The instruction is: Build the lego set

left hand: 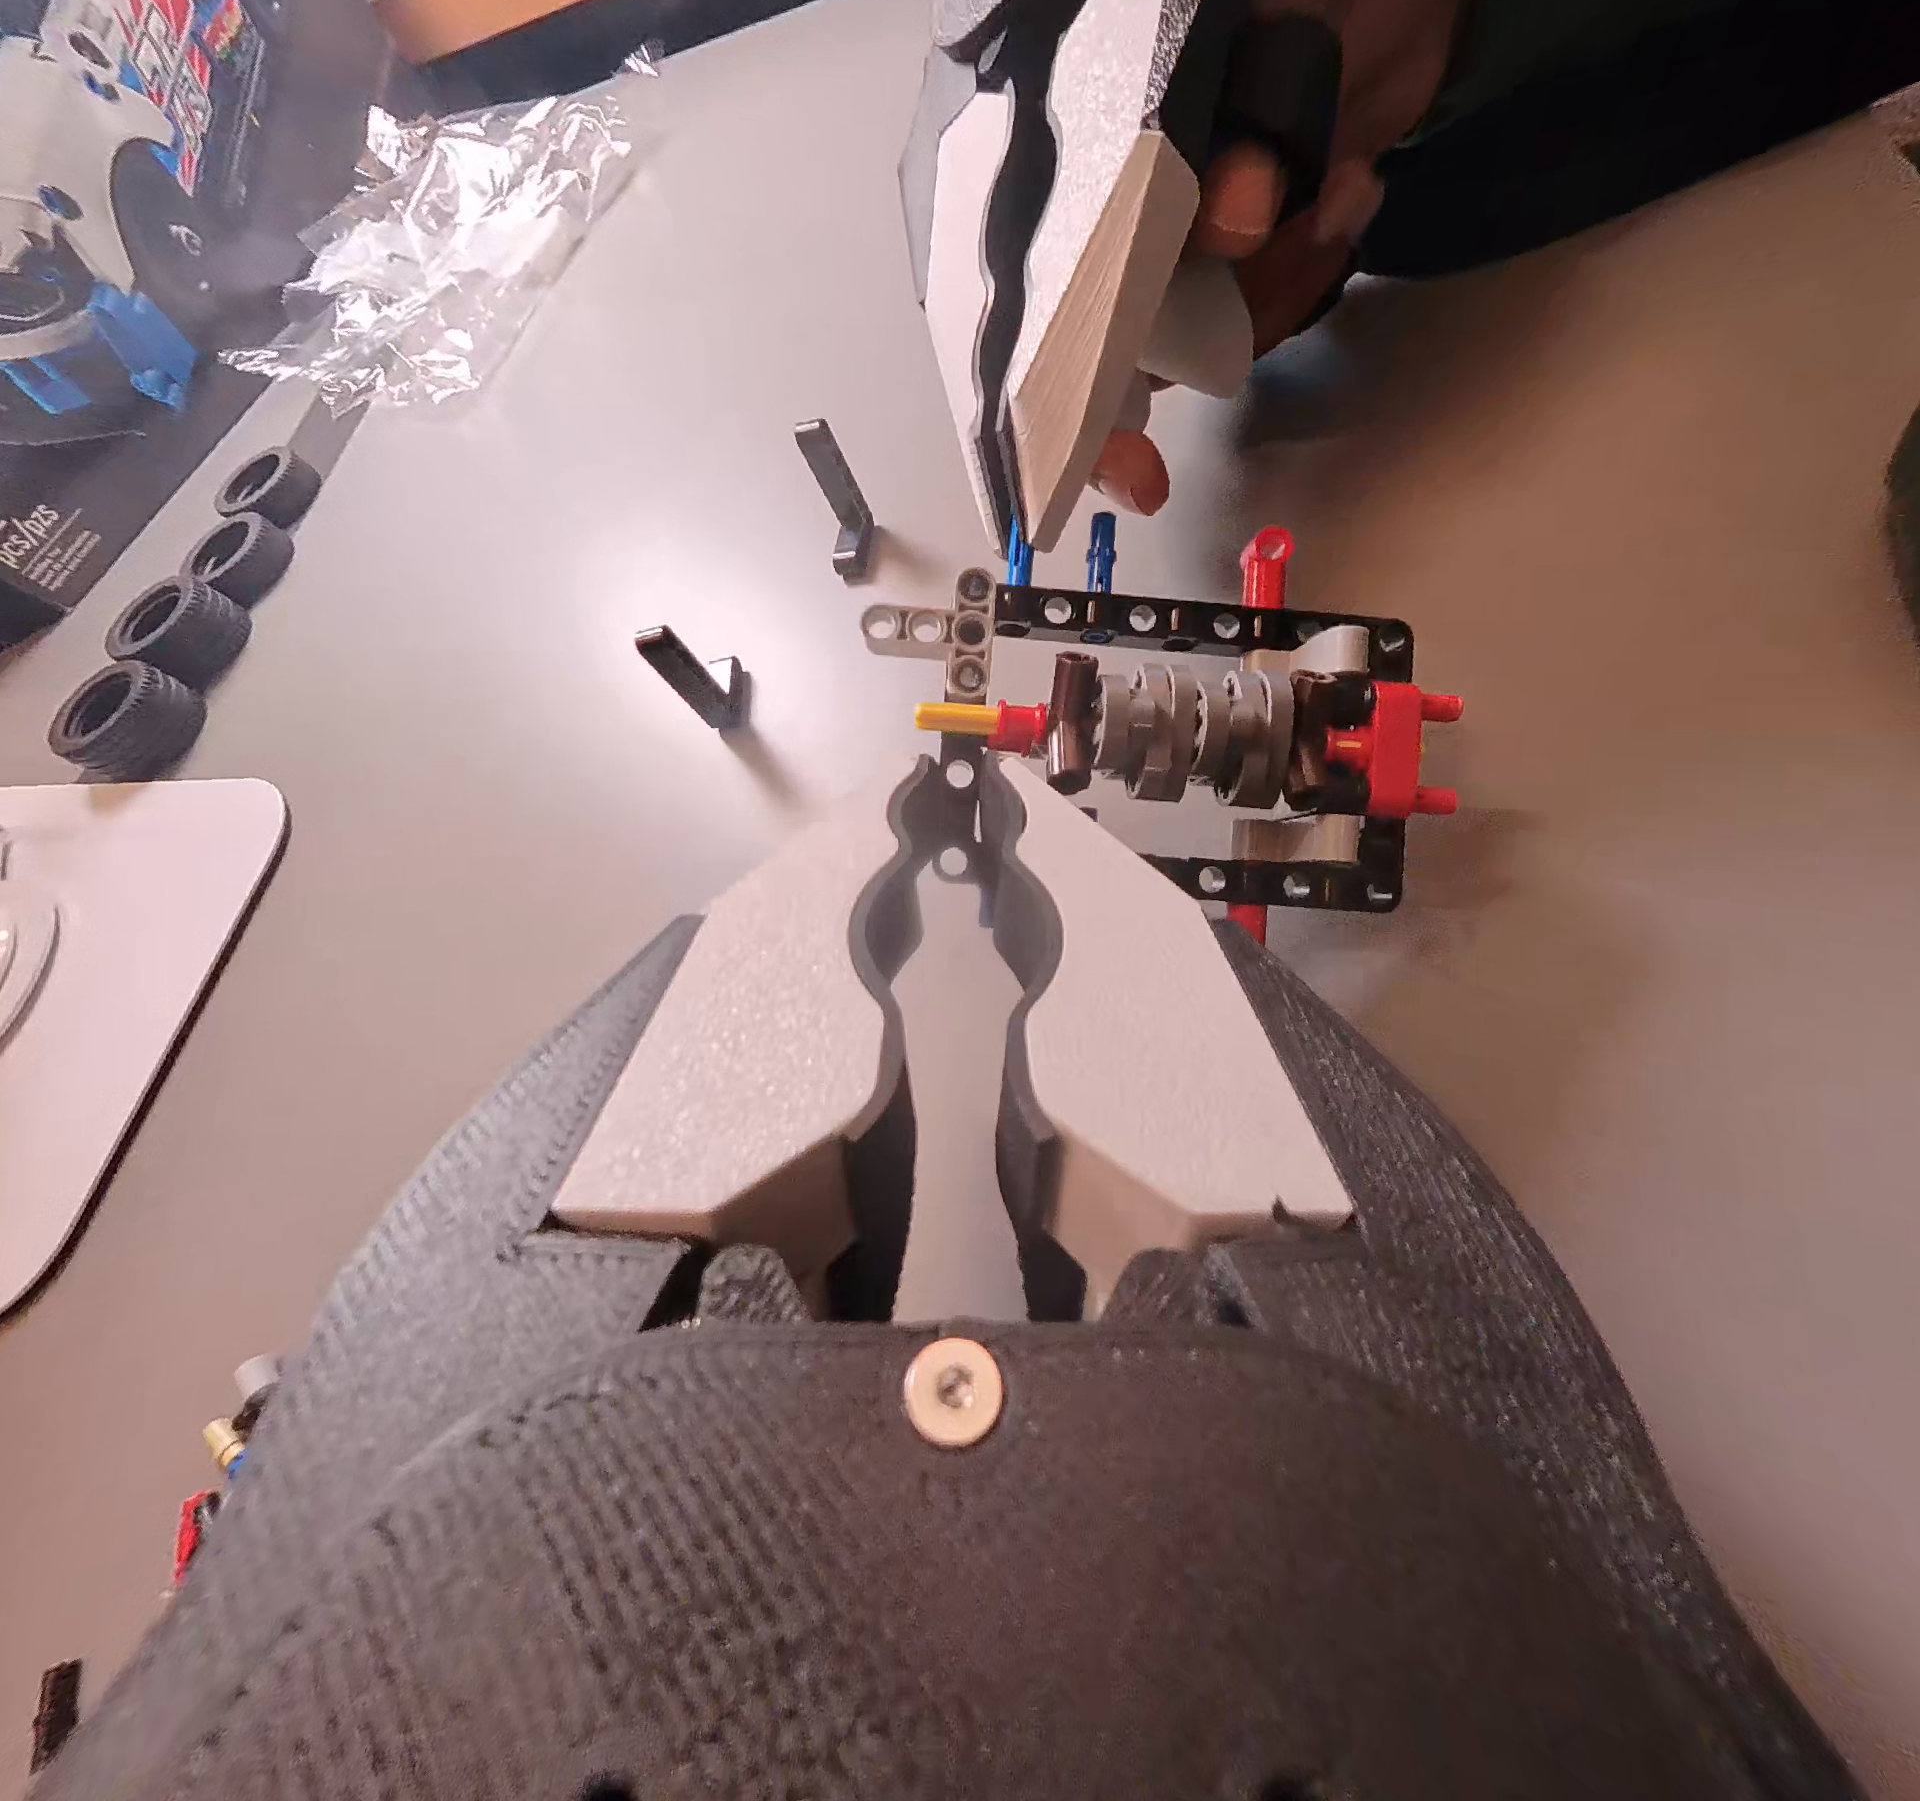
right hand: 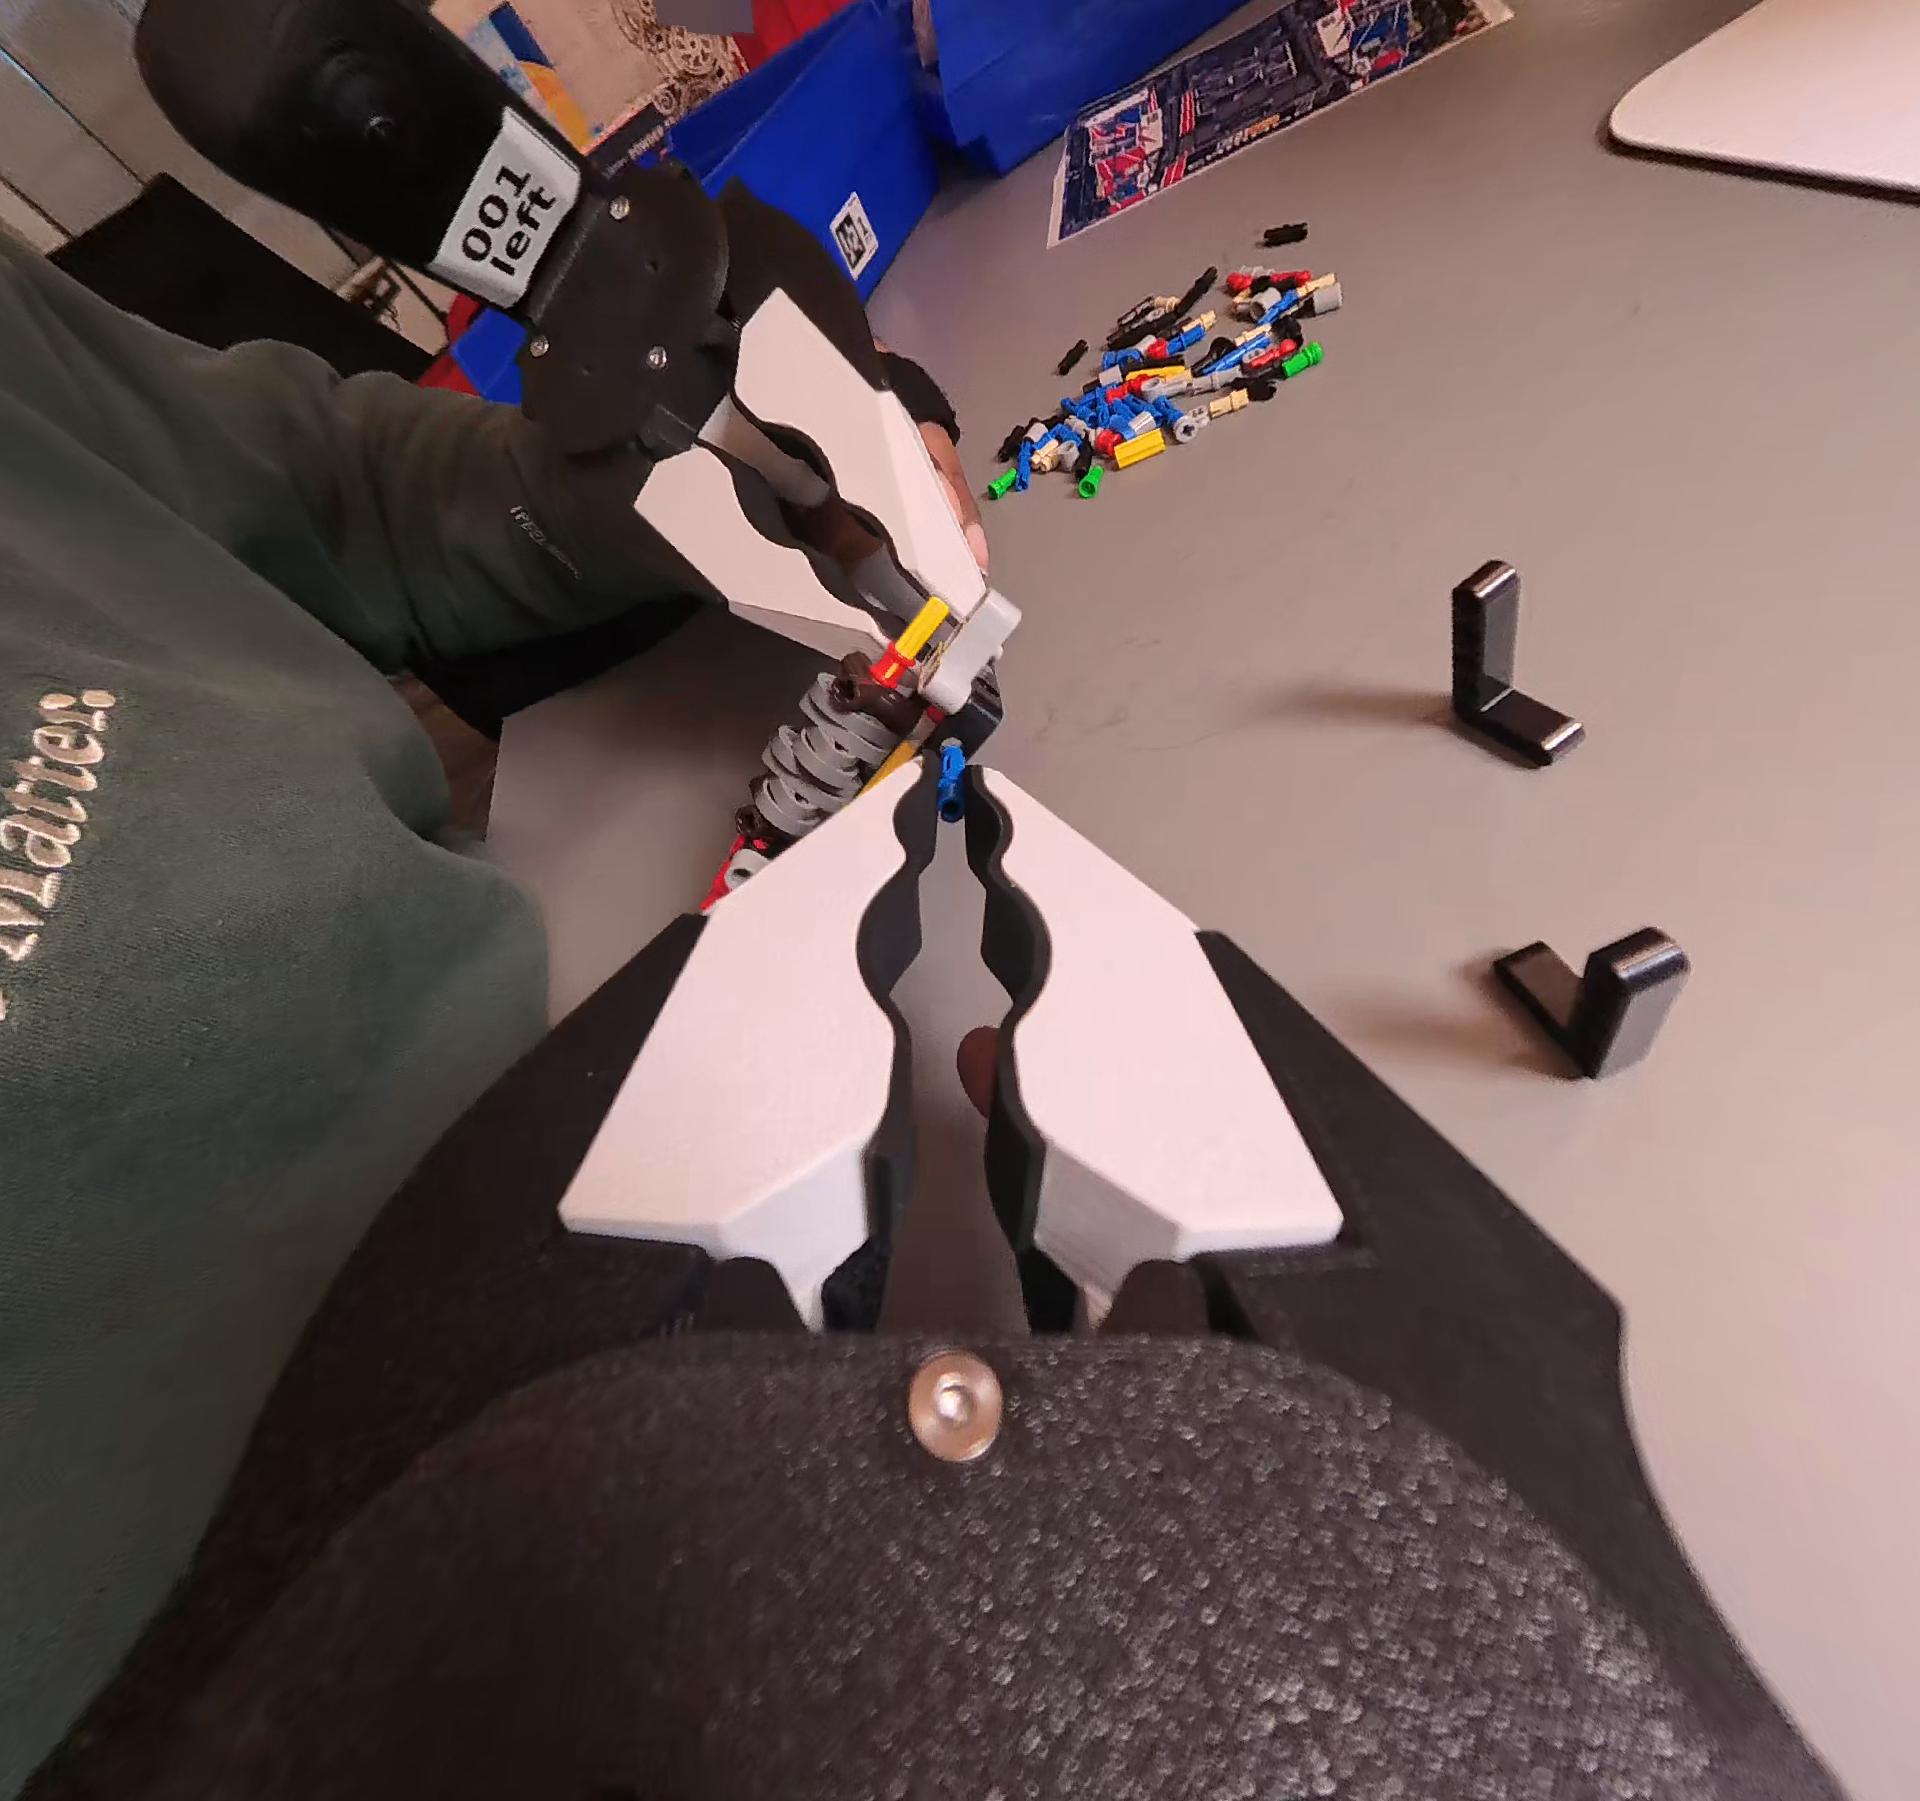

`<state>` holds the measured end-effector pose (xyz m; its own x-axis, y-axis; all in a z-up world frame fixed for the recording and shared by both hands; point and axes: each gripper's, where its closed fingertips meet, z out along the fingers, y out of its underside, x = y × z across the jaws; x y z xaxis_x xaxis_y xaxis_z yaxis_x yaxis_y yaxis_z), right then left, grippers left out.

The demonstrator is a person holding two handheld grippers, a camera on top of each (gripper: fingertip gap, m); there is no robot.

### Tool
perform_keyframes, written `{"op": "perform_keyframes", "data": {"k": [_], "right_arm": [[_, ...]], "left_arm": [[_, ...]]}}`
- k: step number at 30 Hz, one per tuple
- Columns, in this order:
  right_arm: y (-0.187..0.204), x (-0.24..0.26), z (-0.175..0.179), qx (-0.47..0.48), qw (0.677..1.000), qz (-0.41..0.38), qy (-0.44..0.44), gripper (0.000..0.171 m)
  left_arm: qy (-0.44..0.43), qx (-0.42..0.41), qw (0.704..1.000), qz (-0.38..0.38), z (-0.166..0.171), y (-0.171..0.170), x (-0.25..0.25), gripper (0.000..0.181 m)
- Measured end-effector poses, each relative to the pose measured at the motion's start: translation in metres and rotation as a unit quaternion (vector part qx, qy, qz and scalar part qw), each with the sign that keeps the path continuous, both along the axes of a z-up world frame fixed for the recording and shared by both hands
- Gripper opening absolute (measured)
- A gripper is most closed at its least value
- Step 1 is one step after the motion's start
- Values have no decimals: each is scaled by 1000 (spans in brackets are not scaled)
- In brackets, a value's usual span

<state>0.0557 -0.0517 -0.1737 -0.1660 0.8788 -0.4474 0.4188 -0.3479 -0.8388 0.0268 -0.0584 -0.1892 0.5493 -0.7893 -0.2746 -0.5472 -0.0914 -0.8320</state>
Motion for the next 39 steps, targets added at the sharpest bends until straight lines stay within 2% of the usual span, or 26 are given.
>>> {"op": "perform_keyframes", "data": {"k": [13,36,39], "right_arm": [[1,-5,-11,-63,998,-21,-15,2],[2,-9,-13,-86,996,-30,-18,3],[5,-6,-14,-77,996,-26,-24,8]], "left_arm": [[-33,-40,998,23,-8,1,-4,6],[-55,-65,996,20,-12,2,-1,6],[-48,-82,995,23,-17,3,-4,6]]}}
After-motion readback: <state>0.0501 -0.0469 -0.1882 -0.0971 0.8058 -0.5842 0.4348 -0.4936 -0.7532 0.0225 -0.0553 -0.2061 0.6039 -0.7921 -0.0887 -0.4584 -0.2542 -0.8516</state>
